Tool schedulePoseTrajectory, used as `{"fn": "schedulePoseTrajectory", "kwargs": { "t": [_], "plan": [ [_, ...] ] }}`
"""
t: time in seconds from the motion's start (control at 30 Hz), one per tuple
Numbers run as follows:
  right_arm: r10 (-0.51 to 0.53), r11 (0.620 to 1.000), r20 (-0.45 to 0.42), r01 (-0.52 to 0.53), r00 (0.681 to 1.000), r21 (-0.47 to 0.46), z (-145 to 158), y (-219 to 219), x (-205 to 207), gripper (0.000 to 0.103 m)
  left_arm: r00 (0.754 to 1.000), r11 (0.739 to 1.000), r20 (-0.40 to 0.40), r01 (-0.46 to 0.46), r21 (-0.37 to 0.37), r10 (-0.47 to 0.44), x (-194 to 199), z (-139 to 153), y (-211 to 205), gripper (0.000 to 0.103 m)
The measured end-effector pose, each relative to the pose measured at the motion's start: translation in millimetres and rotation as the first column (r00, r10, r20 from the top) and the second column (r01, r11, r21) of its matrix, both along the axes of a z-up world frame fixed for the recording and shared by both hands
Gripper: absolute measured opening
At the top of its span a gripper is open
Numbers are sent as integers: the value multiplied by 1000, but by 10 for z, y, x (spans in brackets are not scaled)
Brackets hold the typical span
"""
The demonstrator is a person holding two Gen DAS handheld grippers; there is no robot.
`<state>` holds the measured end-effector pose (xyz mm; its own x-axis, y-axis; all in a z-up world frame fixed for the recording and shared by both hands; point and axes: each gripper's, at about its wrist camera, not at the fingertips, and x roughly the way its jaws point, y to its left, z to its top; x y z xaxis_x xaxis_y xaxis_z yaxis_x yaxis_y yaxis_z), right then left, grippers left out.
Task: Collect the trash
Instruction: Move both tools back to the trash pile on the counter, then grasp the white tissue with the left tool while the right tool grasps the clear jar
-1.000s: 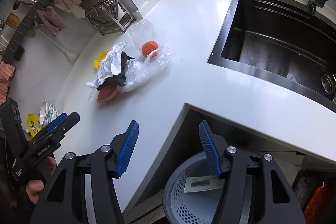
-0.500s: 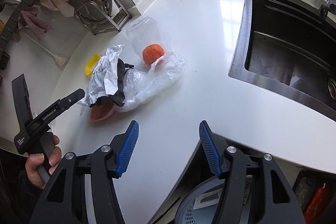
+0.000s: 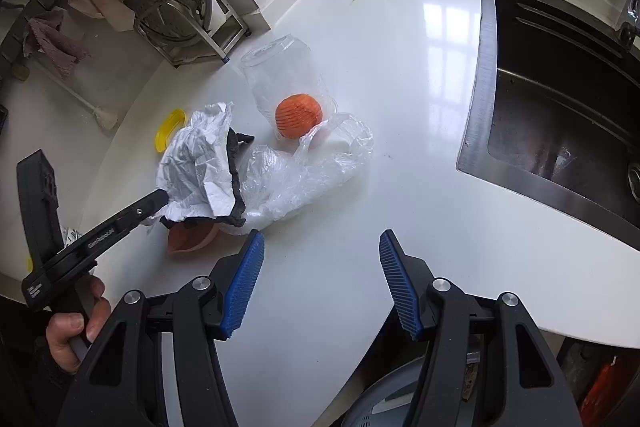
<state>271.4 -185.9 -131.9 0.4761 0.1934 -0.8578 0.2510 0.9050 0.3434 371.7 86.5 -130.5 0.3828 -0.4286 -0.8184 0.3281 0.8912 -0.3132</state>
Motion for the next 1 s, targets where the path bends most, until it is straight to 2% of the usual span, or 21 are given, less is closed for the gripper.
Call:
{"fn": "schedulePoseTrajectory", "kwargs": {
  "t": [0.2, 0.37, 0.53, 0.8, 1.0],
  "plan": [
    [4, 1000, 25, -4, 1000, -7, 32, 31, 118, 58, 997, 1000, 68, -19, -23, 21, -120, 307, 189, 5],
    [15, 1000, 56, -14, 998, -23, 56, 61, 293, 61, 996, 999, 87, -31, -13, 33, -201, 446, 337, 5],
    [28, 999, 64, -27, 998, -16, 56, 144, 414, 61, 998, 999, 53, -32, 37, 30, -234, 292, 411, 5],
    [55, 998, 49, -54, 997, -14, 7, 242, 457, 61, 999, 998, -22, -40, 42, 41, -266, 40, 583, 5],
    [53, 998, 52, -52, 997, -17, 13, 231, 469, 61, 998, 998, -41, -46, 47, 48, -317, -38, 673, 5]
  ]
}}
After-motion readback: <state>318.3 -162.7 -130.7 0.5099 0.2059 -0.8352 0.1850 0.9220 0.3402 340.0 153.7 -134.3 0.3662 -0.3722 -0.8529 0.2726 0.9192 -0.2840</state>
